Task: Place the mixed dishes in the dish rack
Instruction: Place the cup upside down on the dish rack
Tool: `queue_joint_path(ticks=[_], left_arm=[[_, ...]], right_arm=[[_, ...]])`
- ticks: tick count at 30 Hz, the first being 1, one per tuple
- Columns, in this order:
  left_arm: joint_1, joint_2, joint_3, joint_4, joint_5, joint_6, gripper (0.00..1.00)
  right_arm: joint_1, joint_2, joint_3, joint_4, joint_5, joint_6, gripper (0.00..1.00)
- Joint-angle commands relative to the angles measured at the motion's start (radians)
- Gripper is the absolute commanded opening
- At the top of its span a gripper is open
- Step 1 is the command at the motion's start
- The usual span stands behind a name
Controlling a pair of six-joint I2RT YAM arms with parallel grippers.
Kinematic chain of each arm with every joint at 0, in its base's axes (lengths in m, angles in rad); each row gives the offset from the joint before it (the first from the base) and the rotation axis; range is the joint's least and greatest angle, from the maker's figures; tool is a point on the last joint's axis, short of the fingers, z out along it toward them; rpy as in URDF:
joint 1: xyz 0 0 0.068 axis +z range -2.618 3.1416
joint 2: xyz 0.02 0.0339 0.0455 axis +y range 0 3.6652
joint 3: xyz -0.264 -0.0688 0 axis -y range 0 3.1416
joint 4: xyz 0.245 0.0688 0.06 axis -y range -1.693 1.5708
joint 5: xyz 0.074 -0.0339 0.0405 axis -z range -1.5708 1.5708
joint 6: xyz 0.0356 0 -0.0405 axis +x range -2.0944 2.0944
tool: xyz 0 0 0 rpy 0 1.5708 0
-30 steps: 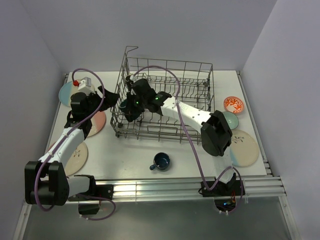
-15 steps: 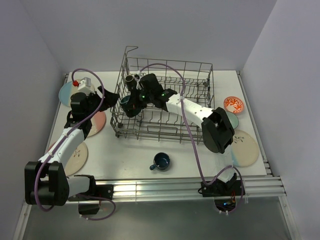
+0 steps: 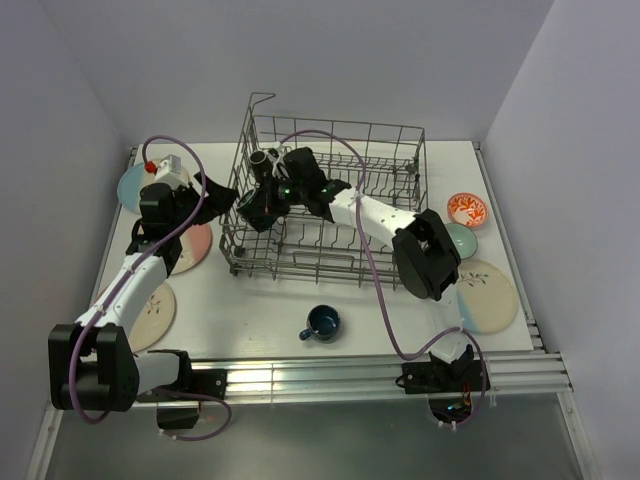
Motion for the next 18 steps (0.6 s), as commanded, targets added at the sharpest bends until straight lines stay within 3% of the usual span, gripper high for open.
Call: queue_joint_path(ticks=[1, 10, 18], left_arm=[[0.02, -0.001, 0.007, -0.132, -0.006, 0.042, 0.85], [0.022, -0.006, -0.016, -0.112, 0.002, 0.024, 0.85], [0.025, -0.035, -0.044, -0.103, -0.003, 0.019, 0.85]], right_arm=[[-0.01, 0.004, 0.021, 0.152, -0.029, 0.023, 0.0], [-0.024, 0.028, 0.071, 0.037, -0.017, -0.097, 0.0], [-0.023, -0.011, 0.113, -0.132, 0.038, -0.384, 0.0]])
